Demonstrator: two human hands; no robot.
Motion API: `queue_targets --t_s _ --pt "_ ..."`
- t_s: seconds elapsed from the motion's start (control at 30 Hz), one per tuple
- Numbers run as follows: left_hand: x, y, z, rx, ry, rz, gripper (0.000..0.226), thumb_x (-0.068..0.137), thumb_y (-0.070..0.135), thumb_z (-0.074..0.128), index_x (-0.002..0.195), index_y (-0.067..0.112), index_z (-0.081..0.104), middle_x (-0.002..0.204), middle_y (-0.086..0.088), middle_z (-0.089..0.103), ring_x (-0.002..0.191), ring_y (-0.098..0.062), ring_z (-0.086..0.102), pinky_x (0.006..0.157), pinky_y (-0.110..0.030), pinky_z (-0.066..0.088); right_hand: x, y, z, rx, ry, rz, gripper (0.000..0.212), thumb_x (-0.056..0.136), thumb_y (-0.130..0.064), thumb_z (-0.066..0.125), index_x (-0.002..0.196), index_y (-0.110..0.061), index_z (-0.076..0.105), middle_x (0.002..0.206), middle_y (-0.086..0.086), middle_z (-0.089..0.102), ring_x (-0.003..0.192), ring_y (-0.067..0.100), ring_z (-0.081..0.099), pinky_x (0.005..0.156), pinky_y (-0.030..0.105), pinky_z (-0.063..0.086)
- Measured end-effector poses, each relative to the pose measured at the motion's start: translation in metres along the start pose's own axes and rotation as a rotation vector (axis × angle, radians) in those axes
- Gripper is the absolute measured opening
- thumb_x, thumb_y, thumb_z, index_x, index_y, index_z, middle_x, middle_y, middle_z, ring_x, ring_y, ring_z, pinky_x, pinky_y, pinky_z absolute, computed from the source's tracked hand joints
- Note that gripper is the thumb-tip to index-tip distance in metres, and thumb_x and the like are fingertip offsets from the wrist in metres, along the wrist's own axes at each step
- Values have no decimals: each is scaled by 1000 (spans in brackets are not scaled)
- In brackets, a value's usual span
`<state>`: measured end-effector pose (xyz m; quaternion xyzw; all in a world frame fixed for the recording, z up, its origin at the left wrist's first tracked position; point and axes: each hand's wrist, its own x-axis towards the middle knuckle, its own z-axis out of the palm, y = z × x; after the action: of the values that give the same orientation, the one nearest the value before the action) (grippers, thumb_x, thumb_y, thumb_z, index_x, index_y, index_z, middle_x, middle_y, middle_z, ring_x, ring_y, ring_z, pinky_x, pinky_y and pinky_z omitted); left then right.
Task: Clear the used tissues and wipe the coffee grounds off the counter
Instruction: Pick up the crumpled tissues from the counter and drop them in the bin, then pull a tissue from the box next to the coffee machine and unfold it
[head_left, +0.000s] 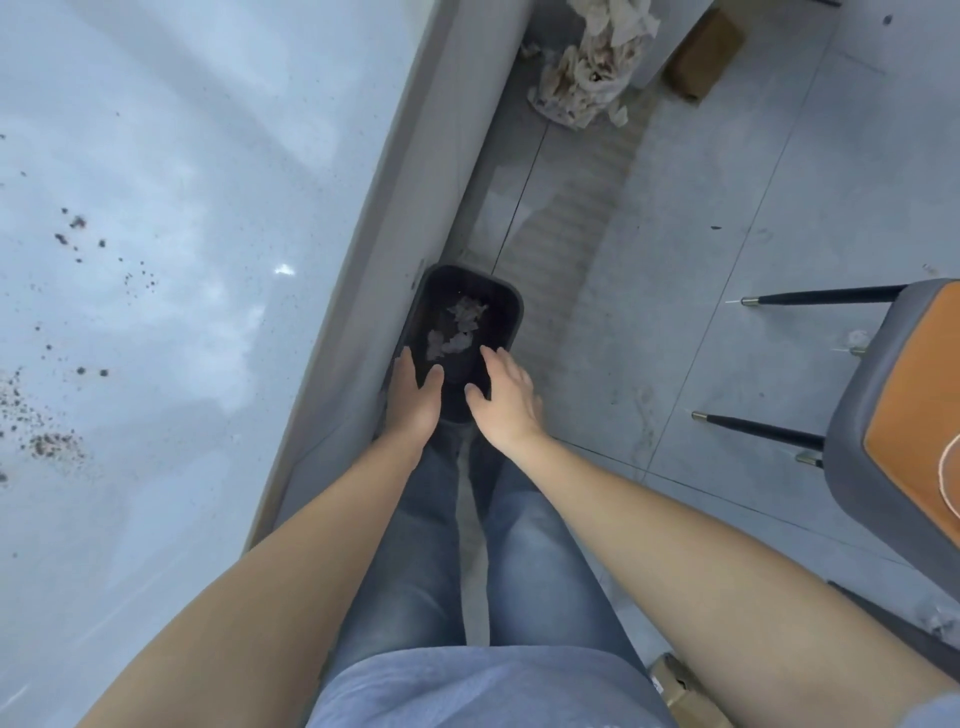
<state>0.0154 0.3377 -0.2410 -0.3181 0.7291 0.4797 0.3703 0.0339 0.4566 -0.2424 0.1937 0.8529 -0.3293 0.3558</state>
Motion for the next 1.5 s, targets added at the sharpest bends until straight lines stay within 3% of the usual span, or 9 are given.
queue_targets --t_s 0.17,0.37,0.73,0.83,0.93,1.03,1.23,1.33,1.5 --pt "-8 -3 12 186 -62 180 60 99 31 36 150 19 6 161 -1 4 147 -16 2 120 -42 6 -5 6 1 -86 97 -68 59 96 -31 43 150 -24 19 161 1 9 147 22 8 117 49 13" --pt "-30 -9 23 443 -114 411 59 99 33 36 150 17 10 160 -5 8 148 -19 1 118 -50 8 -20 21 -6 -159 153 -117 62 96 -25 44 150 -27 15 161 -2 5 147 20 3 118 52 10" --pt "-112 20 17 605 1 723 58 99 40 33 150 29 7 160 7 2 147 -12 -4 119 -41 4 -76 8 -66 -197 286 -291 57 100 -30 37 151 -28 13 161 -6 2 148 14 -1 120 45 3" --pt "-136 52 1 661 78 831 59 99 40 32 149 30 3 159 10 -3 146 -9 -7 119 -37 1 -84 -20 -98 -232 331 -395 57 99 -31 38 151 -29 14 161 -7 1 147 12 -3 120 45 2" --pt "-186 70 -35 718 342 962 63 98 42 31 144 35 -11 154 14 -14 145 -10 -14 118 -35 -7 -115 -62 -131 -305 408 -641 59 98 -34 37 151 -30 10 161 -8 -1 147 12 -6 119 45 -1" --pt "-189 65 -60 826 467 903 65 97 47 27 140 38 -21 154 13 -21 144 -11 -20 118 -37 -12 -113 -76 -139 -306 432 -661 60 97 -38 33 151 -32 7 161 -9 -5 147 10 -10 118 43 -5" --pt "-250 112 -142 737 853 871 68 97 49 25 142 34 -24 152 13 -29 139 -10 -31 115 -39 -17 -146 -169 -190 -363 535 -909 61 98 -39 31 150 -35 1 159 -12 -13 143 7 -20 112 39 -18" --pt "-272 129 -166 665 955 860 68 97 48 27 141 35 -23 151 14 -28 139 -10 -29 115 -39 -17 -163 -196 -194 -389 534 -1013 61 98 -40 31 150 -36 -2 155 -16 -20 143 6 -21 115 41 -16" --pt "-301 145 -199 643 1078 858 65 96 49 25 142 35 -19 151 14 -26 139 -10 -29 114 -39 -17 -191 -242 -200 -382 537 -1160 61 98 -38 35 150 -37 3 159 -14 -11 143 5 -19 117 44 -10"
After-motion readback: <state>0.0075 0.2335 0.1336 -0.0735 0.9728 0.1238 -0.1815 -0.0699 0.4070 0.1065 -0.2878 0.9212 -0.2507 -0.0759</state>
